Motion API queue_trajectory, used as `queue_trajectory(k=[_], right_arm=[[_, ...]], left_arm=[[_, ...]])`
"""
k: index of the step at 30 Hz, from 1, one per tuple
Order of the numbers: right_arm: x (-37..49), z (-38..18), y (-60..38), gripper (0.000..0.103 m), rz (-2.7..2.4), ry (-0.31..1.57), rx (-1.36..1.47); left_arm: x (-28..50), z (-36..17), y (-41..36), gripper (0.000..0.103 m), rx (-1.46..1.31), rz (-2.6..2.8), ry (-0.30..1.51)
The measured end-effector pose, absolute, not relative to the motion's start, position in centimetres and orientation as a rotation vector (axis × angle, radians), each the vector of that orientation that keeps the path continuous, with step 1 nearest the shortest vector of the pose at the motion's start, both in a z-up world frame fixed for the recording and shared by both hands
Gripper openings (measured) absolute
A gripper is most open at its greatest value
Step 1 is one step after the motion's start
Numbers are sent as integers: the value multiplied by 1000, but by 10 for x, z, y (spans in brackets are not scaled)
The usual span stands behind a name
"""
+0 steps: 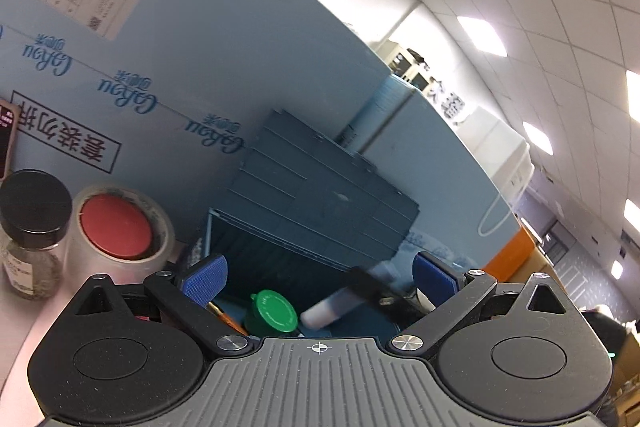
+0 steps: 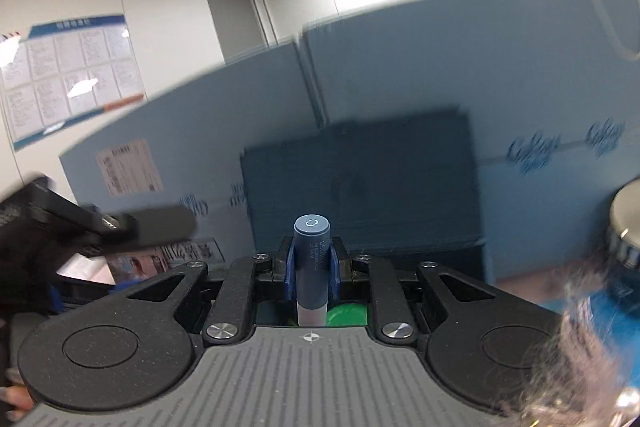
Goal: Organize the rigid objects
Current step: 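Carry the silver marker into the blue box and open the right tool, then withdraw the right tool from the box toward the clear glass bottle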
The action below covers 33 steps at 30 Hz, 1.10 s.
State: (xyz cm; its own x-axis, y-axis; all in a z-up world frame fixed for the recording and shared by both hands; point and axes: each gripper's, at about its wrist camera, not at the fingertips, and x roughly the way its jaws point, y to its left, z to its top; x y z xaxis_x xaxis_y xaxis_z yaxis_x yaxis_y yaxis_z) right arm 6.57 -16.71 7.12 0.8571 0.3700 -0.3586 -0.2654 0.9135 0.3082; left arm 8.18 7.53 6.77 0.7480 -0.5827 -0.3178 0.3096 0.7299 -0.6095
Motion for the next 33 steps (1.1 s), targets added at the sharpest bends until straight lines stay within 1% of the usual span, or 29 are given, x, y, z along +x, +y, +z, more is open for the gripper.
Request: queue_trajectory(k=[6, 14, 24, 26, 28, 32, 33], right_arm=[[87, 50, -145, 16, 348, 529, 231], [90, 35, -130, 16, 340, 616, 176], [86, 33, -129, 19, 311, 622, 144], [85, 34, -130, 23, 291, 616, 133], [83, 36, -133, 37, 288, 615, 144], [78, 43, -133, 47, 277, 585, 132], [74, 45, -132, 56, 261, 568, 118]], left_arm=[[89, 61, 79, 101, -579, -507, 546], [94, 56, 73, 101, -567, -513, 573], [92, 57, 74, 101, -569, -509, 566], [93, 58, 74, 101, -568, -510, 565], [92, 58, 74, 101, -567, -511, 562], [90, 59, 73, 101, -565, -504, 553], [90, 60, 73, 101, -563, -495, 544]])
